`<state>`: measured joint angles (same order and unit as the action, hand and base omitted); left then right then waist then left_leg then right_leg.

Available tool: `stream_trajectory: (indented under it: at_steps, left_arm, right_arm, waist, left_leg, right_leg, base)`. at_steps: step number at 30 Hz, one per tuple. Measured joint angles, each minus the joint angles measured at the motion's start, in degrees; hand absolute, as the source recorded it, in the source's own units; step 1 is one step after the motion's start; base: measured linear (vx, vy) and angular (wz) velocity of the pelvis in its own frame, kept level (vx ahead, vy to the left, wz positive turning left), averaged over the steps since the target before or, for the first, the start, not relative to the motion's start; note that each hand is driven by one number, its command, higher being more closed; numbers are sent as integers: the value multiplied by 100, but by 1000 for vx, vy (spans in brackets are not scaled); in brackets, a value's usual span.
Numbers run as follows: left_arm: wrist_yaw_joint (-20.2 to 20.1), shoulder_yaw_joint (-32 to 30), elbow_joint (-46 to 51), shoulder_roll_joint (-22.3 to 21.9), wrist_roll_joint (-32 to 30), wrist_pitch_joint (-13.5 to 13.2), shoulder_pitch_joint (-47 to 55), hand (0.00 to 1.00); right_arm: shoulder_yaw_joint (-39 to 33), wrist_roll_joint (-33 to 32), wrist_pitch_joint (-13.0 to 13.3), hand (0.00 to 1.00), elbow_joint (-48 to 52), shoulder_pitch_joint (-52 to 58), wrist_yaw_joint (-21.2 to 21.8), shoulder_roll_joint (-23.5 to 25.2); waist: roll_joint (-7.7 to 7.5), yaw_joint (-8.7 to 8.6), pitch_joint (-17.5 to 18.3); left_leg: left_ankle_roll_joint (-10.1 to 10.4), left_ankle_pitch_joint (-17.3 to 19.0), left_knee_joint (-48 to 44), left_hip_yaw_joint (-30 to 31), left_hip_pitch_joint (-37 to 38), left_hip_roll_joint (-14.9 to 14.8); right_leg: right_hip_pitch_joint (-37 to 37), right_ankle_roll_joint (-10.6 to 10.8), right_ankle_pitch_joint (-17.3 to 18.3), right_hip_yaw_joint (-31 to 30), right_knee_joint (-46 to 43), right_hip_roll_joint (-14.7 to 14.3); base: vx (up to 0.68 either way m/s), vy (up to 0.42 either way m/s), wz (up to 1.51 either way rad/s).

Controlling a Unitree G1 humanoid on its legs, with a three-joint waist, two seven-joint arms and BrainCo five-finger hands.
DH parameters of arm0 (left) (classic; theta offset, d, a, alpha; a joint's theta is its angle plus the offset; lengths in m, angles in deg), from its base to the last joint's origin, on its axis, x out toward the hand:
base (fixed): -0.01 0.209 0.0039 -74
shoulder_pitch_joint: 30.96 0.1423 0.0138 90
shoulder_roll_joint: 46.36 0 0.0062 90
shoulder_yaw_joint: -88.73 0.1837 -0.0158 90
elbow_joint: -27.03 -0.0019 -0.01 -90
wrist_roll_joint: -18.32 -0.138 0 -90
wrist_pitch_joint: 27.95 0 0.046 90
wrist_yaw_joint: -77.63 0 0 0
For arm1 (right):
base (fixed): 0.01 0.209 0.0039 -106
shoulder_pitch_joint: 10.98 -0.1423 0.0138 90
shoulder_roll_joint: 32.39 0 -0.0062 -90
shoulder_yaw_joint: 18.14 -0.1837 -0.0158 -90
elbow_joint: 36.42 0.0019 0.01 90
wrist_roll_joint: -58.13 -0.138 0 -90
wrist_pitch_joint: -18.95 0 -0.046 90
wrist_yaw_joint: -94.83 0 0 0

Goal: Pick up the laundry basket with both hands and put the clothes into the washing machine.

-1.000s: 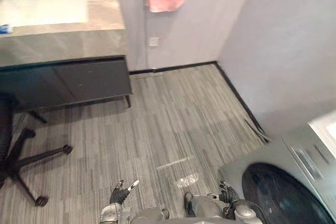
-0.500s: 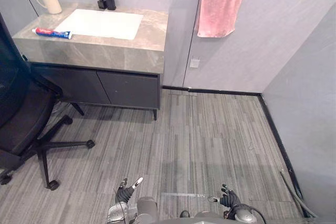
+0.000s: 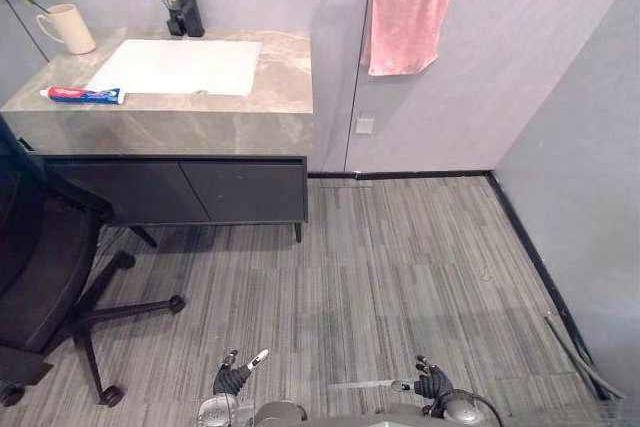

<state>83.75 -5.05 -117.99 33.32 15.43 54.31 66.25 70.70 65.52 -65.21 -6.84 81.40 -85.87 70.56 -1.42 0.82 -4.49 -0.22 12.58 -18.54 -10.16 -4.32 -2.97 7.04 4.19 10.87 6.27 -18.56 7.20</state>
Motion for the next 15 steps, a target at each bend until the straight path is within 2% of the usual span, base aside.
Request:
stream_trajectory:
  at_steps: [1, 3, 5, 7, 11, 15]
  left_arm:
    - [7, 122, -61, 76, -3, 3, -21, 0]
    - [10, 157, -132, 62, -3, 0, -35, 0]
    - [12, 152, -149, -82, -2, -5, 1, 0]
    - [15, 150, -153, -121, -3, -11, 1, 0]
    - [33, 147, -157, -136, -1, -35, 19, 0]
    - [26, 146, -177, -216, 13, -36, 28, 0]
  right_arm:
    - [48, 1, -1, 0, -25, 34, 14, 19]
    - [72, 28, 0, 0, -126, 32, 23, -23]
    - [264, 205, -2, 0, -133, 24, 88, -142]
    - [334, 331, 19, 0, -128, 21, 94, -180]
    - [345, 442, 19, 0, -146, 19, 72, -194]
    - [336, 395, 15, 0, -152, 17, 38, -208]
  waist:
    - [-98, -21, 71]
    - [-15, -9, 129]
    - [102, -4, 243]
    - [146, -2, 250]
    - [117, -3, 245]
    - [117, -10, 239]
  left_leg:
    - [55, -75, 100, 159, 97, 111]
    - [191, -246, 323, 281, 230, 77]
    - [253, -319, 633, 455, 294, -57]
    - [355, -417, 769, 550, 316, -151]
    - [461, -492, 1012, 585, 593, -305]
    - [440, -516, 1089, 559, 732, -311]
  right_leg:
    - [-80, 78, -427, 50, 325, 97]
    - [-286, 27, -520, 166, 606, 50]
    - [-510, -63, -696, 360, 1088, -147]
    - [-661, -128, -824, 481, 1330, -268]
    - [-1014, -203, -960, 625, 1701, -479]
    - [-1189, -223, -1070, 610, 1885, -505]
  base:
    - [138, -123, 35]
    - [140, -134, 28]
    - [118, -164, 24]
    - [68, -159, 19]
    - [16, -97, 5]
    - [-38, -16, -3]
